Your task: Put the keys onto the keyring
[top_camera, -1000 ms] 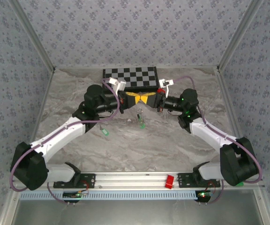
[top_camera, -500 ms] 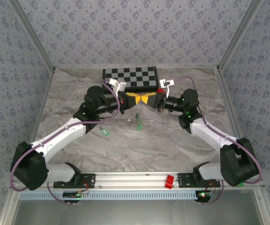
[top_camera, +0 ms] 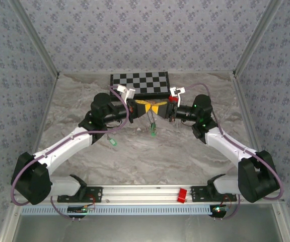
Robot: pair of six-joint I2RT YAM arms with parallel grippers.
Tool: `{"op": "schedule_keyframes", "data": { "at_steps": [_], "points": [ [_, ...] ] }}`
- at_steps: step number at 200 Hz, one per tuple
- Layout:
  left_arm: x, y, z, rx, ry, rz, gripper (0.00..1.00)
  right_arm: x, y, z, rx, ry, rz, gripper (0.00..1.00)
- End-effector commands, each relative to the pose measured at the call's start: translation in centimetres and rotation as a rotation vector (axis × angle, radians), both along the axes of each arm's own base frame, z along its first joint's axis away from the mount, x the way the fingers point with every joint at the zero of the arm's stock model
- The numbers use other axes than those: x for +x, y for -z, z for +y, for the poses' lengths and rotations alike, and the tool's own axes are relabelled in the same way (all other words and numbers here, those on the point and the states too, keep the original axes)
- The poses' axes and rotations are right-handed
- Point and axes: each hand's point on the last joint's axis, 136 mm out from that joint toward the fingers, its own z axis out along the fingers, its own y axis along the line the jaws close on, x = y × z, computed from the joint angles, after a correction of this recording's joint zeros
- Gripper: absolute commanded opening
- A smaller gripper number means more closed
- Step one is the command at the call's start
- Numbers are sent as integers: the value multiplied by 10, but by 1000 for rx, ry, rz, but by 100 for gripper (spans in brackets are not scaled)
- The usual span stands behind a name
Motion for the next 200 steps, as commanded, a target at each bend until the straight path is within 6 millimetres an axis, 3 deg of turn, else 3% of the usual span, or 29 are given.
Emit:
{"op": "schedule_keyframes", "data": {
  "at_steps": [1, 88, 200],
  "points": [
    [-5, -16, -1, -46, 17, -44, 0, -9, -24, 1, 19, -22, -82, 14],
    [0, -10, -2, -41, 4, -29, 0, -19, -41, -2, 100, -64, -117, 13],
    [-7, -17, -5, -57, 36, -38, 0, -4, -29, 2, 62, -40, -58, 12]
  ]
}}
